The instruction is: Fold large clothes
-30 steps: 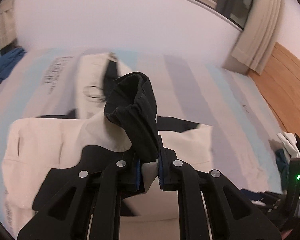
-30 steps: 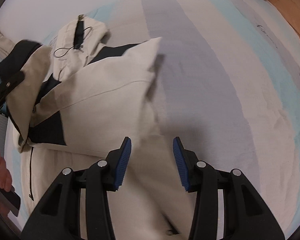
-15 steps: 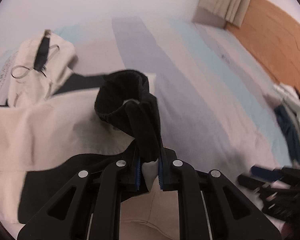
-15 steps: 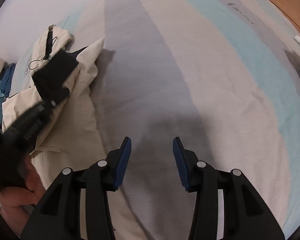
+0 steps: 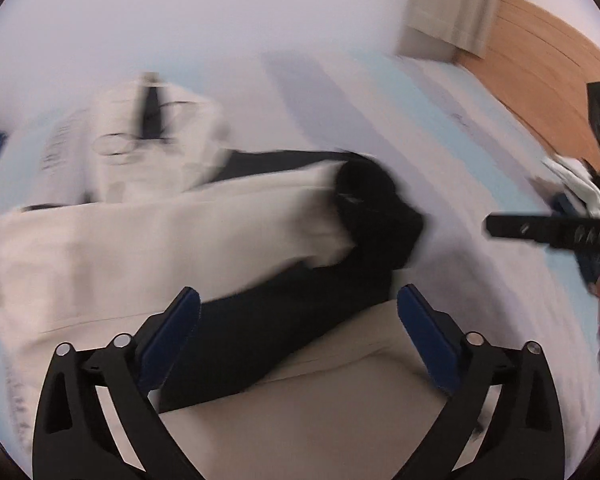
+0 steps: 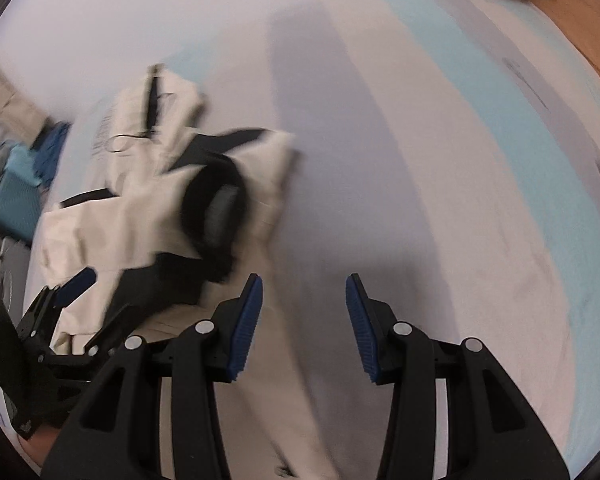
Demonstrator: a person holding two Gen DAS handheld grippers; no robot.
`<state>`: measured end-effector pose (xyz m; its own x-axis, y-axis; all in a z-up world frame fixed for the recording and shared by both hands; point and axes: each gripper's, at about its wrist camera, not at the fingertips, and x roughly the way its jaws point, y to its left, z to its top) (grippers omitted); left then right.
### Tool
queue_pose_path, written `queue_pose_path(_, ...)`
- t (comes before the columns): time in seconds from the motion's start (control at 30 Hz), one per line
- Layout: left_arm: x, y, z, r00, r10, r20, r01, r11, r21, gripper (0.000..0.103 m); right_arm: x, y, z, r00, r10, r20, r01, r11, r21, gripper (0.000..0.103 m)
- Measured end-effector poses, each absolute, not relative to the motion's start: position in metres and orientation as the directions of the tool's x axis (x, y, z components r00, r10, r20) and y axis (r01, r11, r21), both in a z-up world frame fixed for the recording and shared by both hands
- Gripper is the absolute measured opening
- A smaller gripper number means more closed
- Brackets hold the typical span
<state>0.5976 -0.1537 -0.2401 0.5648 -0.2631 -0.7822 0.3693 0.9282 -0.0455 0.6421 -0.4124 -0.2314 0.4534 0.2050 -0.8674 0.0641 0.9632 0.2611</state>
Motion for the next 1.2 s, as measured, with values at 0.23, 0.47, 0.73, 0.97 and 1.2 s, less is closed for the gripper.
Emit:
queue_pose_path(0.23, 0.674, -0.005, -0.263, 0.596, -0.006, -0.803, 0.105, 0.992, 0.07, 0.097, 0.702, -0.292, -0.24, 0.41, 0.306, -0.859, -0.228, 0.947, 0.228, 0.041)
queue_pose_path(0.47, 0.735, 0.064, -0.304, 0.468, 0.124, -0.875, 0.058, 0.984, 0.17, 0.093, 0.733, -0.322, -0.313, 0.286, 0.061, -0.956, -0.079, 0.996, 0.04, 0.021)
queue_pose_path(0.73, 0.738, 0.065, -0.298, 0.419, 0.112, -0.901, 0.102, 0.98, 0.169, 0.095, 0.717, -0.329, -0.282, 0.372, 0.019, -0.928, -0.042, 0.999, 0.003, 0.023)
queue_pose_path(0.97, 0.734, 0.068, -0.276, 0.526, 0.151, -0.837, 0.074, 0.972, 0.222, 0.095, 0.727, -0.294, -0.262, 0.438, 0.06, -0.897, -0.132, 0.991, 0.002, 0.04)
queue_pose_path(1.2, 0.758, 0.091, -0.291, 0.472, 0.204, -0.858, -0.019, 0.975, 0.222, 0.096, 0.754, -0.302, -0.31, 0.279, -0.024, -0.96, -0.055, 0.998, -0.041, 0.022)
